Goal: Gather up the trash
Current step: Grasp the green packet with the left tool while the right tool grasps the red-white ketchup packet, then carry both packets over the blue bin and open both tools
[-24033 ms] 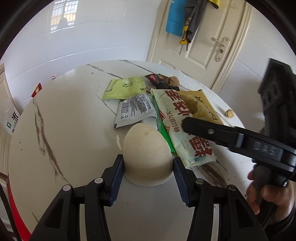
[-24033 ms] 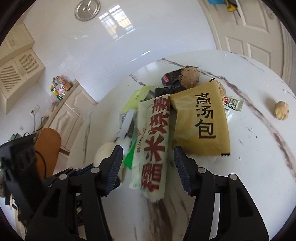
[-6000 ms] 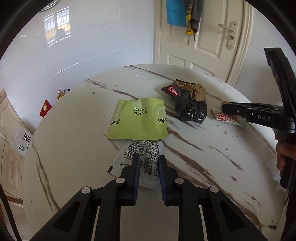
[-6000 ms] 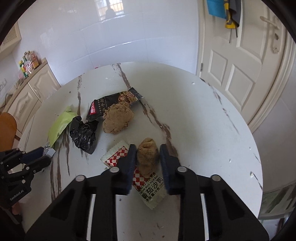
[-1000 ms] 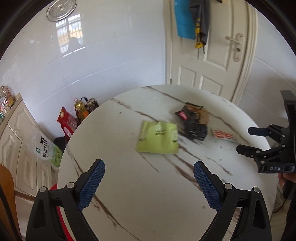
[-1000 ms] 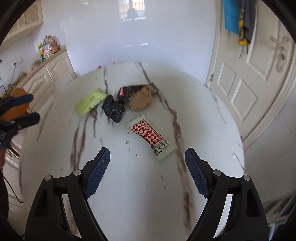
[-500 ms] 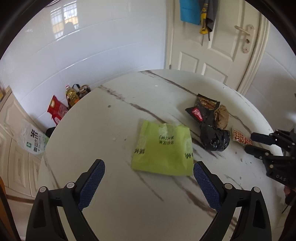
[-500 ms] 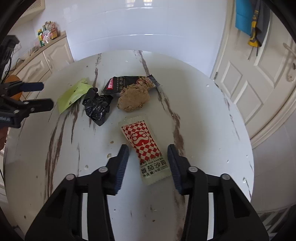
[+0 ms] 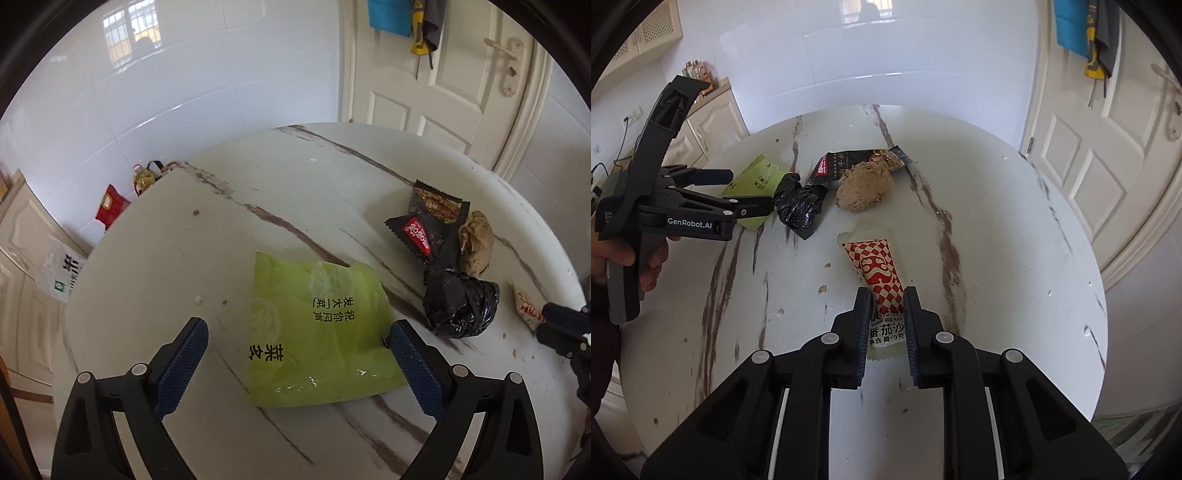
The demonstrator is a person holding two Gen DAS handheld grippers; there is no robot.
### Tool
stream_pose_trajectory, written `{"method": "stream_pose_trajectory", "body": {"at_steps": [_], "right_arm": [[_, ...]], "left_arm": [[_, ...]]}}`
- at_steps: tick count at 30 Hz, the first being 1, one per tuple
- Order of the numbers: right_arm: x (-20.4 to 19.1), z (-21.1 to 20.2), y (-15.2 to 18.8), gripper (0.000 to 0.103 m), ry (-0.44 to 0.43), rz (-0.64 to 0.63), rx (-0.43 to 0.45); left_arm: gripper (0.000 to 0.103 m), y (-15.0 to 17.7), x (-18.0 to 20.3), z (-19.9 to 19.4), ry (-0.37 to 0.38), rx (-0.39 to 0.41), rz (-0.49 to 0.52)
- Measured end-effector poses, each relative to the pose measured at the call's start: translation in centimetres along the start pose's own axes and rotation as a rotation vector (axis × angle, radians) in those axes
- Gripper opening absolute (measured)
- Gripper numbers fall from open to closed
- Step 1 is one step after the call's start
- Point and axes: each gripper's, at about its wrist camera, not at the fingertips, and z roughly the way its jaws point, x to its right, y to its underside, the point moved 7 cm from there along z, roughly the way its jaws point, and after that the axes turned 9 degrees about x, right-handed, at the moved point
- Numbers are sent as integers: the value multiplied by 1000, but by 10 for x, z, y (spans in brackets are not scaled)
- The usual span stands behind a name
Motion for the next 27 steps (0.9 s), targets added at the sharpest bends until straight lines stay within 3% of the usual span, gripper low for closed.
{"method": "stream_pose_trajectory", "body": {"at_steps": [1,2,3,6,11,16,27], "right_arm": [[1,0,0,17,-2,7,3],[1,-1,0,17,-4,10,5],[1,-2,1,17,-4,14,7],[1,-3,3,17,-6,28,12],[-1,-12,5,11,4,51,27],[-10,-32,12,8,-11,62,50],[-20,-97,44,7,-27,117,108]], "left_arm": [[87,0,-2,0,22,7,-26],[72,-1,-1,-3,22,17,-14],[48,0,3,-8,37,28,-11],[7,3,12,-16,82,12,-2],[5,12,19,-29,104,5,-24],[5,17,39,-75,101,71,14],[6,50,123,-152,201,121,113]]}}
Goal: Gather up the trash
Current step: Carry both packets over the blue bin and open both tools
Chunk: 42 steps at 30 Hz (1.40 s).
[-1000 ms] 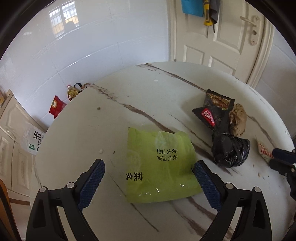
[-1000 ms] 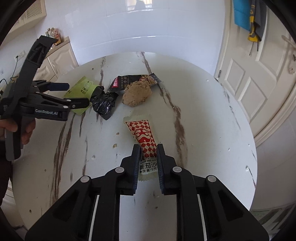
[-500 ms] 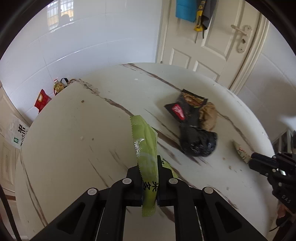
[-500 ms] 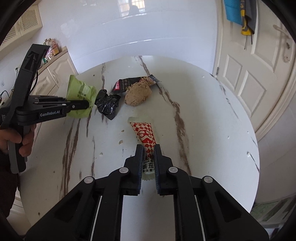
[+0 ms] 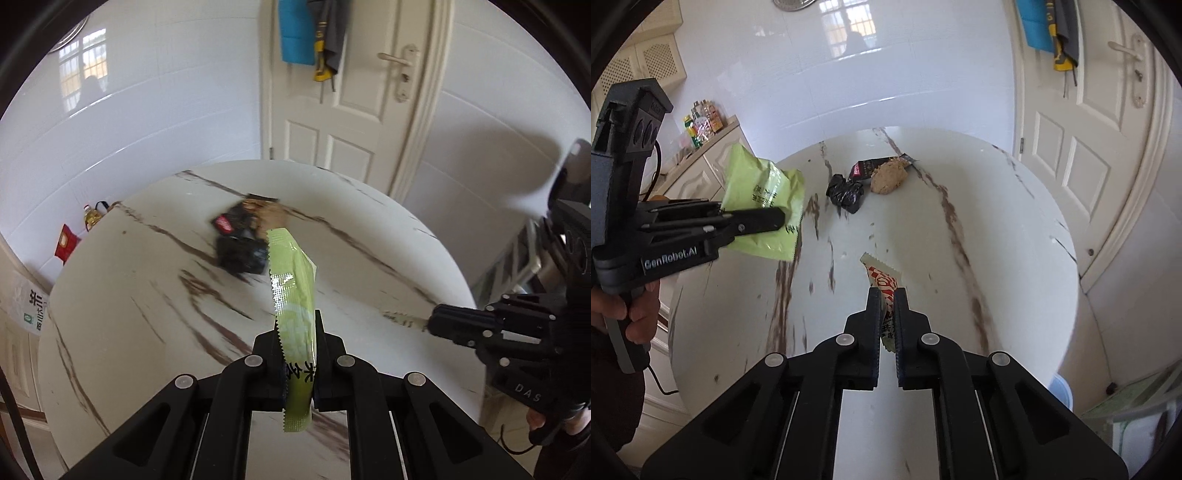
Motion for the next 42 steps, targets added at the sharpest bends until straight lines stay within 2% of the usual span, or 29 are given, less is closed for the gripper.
{"method": "stream_pose_trajectory", "body": {"at_steps": [5,8,11,12,14,15,19,21,22,25,27,29,33,37,42], "right_arm": [[-6,-19,31,7,19,-18,-15],[-12,-19,43,12,48,-66,-30],[-13,-14,45,25,74,-84,-34],[-13,-13,44,35,81,-89,-32],[-12,-8,43,49,102,-103,-34],[-11,-6,43,50,104,-102,-35],[-7,3,45,48,121,-101,-50],[-8,3,45,31,137,-110,-44],[-6,3,45,27,150,-109,-39],[-3,3,45,22,159,-111,-24],[-1,1,45,14,161,-95,-11],[1,-5,44,8,113,-47,14],[10,-17,48,8,59,27,31],[27,-43,51,7,22,112,97],[63,-93,53,8,60,187,201]], "left_arm": [[6,29,38,-14,56,-26,24],[6,44,44,-19,59,-53,24],[6,54,47,-26,65,-63,9],[6,54,48,-27,68,-66,2],[6,57,47,-30,68,-67,-11],[6,58,46,-31,69,-67,-12],[6,59,41,-35,66,-67,-14],[6,60,40,-35,66,-68,-18],[6,60,41,-35,65,-66,-19],[6,58,45,-35,64,-61,-23],[6,56,48,-31,69,-58,-19],[6,53,55,-29,73,-56,-13],[6,46,74,-25,93,-46,3],[6,39,103,-18,127,-40,23],[6,24,153,0,181,-40,69]]}}
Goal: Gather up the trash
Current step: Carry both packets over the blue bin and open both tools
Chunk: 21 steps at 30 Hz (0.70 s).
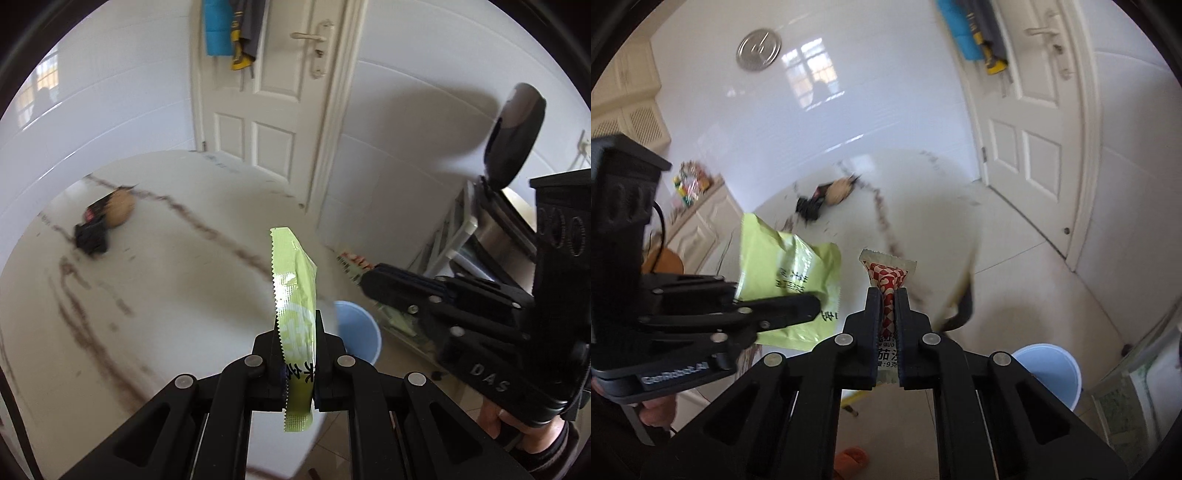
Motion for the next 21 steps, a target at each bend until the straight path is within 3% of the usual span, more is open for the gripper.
{"method": "stream_pose_trajectory", "body": {"at_steps": [5,8,11,15,21], "right_arm": [[63,-39,-4,8,87,89,70],[103,-46,2,26,179,122,78],[137,-51,15,33,229,175,63],[174,-68,33,52,300,229,60],[221,-96,53,57,369,298,44]], "left_arm": [[6,-18,51,39,51,-19,45],[6,-25,79,72,80,-52,70],[6,-27,101,108,87,-95,104],[8,-22,118,159,86,-161,131],[12,-8,135,220,50,-227,165]]}}
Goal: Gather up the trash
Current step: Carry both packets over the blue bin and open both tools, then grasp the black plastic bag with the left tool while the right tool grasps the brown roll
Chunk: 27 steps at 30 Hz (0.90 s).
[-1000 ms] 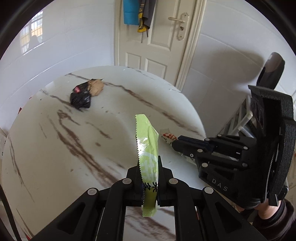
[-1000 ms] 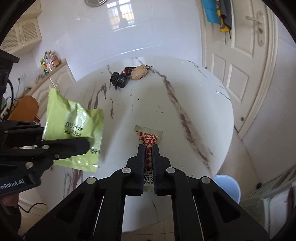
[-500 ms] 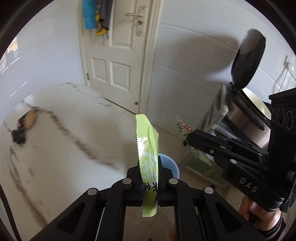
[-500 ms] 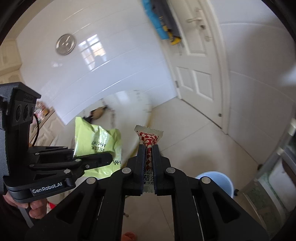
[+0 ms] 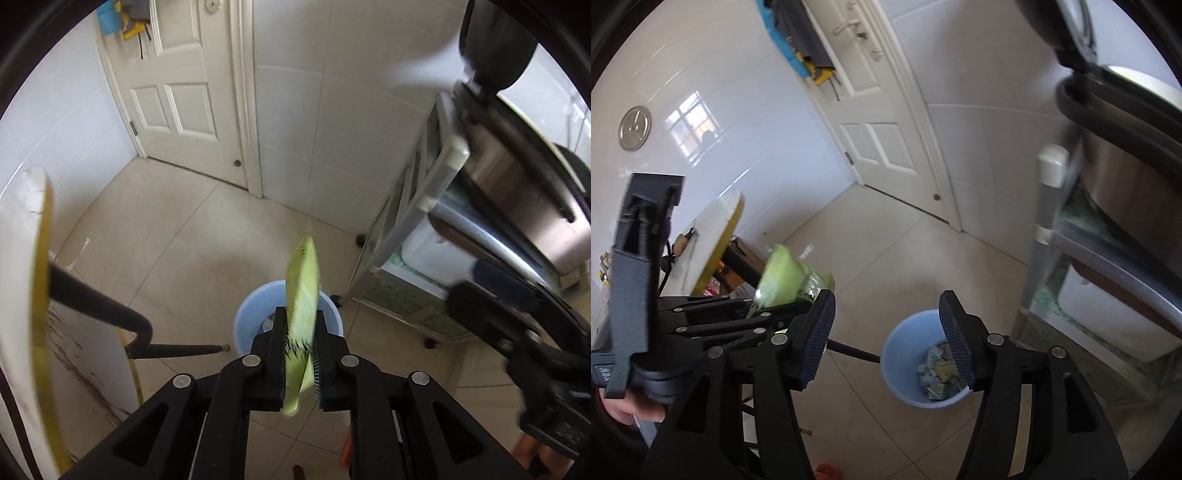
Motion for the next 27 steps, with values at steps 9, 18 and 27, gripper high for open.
{"method": "stream_pose_trajectory", "body": {"at_steps": [9,18,27], "right_arm": [[17,1,4,61,12,25,-19],[-31,-25,-13,65,-14,-67,35],[-129,-78,-40,77,-68,-215,141]], "left_arm": [[71,-15,11,18,-48,42,-14],[74,-7,-10,-52,-49,174,-54],[92,27,-71,-168,-140,372,-62]]}}
